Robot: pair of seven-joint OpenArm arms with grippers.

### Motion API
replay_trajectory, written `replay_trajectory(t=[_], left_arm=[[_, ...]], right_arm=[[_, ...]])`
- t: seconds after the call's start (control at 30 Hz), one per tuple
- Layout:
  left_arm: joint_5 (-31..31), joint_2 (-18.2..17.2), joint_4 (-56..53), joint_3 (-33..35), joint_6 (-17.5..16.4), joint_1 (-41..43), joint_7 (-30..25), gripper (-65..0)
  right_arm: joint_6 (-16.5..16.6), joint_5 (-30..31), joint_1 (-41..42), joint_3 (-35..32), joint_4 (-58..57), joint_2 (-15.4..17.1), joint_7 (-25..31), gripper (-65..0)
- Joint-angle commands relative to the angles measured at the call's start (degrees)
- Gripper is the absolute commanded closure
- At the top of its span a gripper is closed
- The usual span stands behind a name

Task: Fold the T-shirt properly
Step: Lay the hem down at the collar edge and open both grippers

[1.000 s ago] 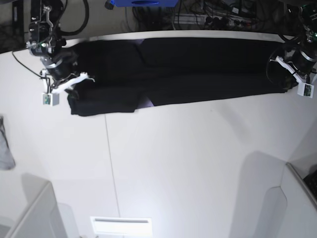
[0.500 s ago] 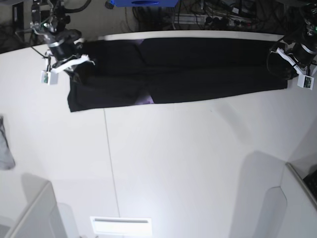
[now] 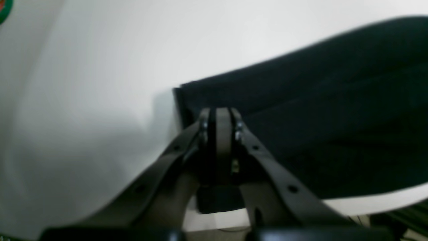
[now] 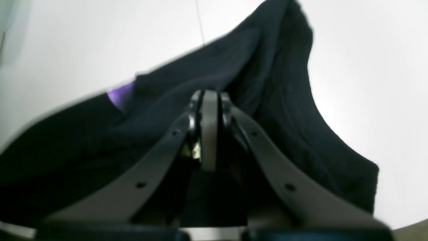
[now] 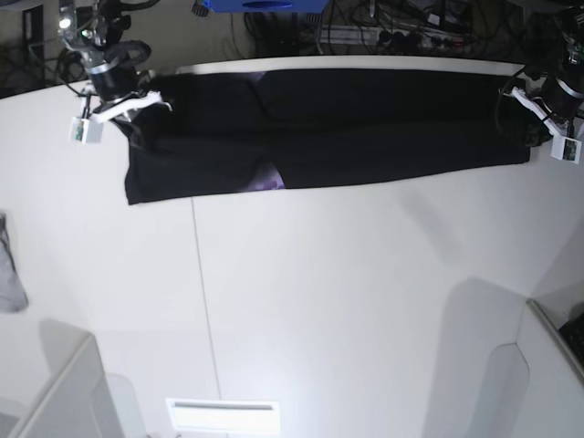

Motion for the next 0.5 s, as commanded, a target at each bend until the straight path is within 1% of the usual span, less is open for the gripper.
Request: replay_trajectory(t=[0.0,0.03,0.13,0.23,0.4,0.47], left_arm=[[-0.2,-1.0,0.9,-1.2,0.1,0.3,-0.8,0.0],[-0.2,-1.0,0.9,-1.5,0.1,0.3,-0.8,0.0],[-0.2,-1.1,0.9,-1.2,0.1,0.4,-0.8,0.0],[0.0,-1.0,0.9,-0.9,0.1,2.0,-0.8,0.0],[0.4,-1.0,0.5,2.7,0.2,3.4,-1.2,0.0],[1.3,-1.0,0.5,2.8,0.2,3.4,-1.2,0.0]], right_arm=[[0.5,0.5,-1.1,0.2,1.1,0.6,2.6,0.0],[0.5,0.5,-1.3,0.2,1.1,0.6,3.0,0.0],[0.5,0.6,-1.7,0.2,1.1,0.6,0.4,0.0],[0.5,0.5,-2.8,0.2,0.7,0.2,-0.3,0.0],[0.4,0.5,-2.6,0.2,-1.1,0.2,-0.6,0.0],[0.4,0.5,-2.2,0.2,-2.2,0.2,-1.7,0.0]])
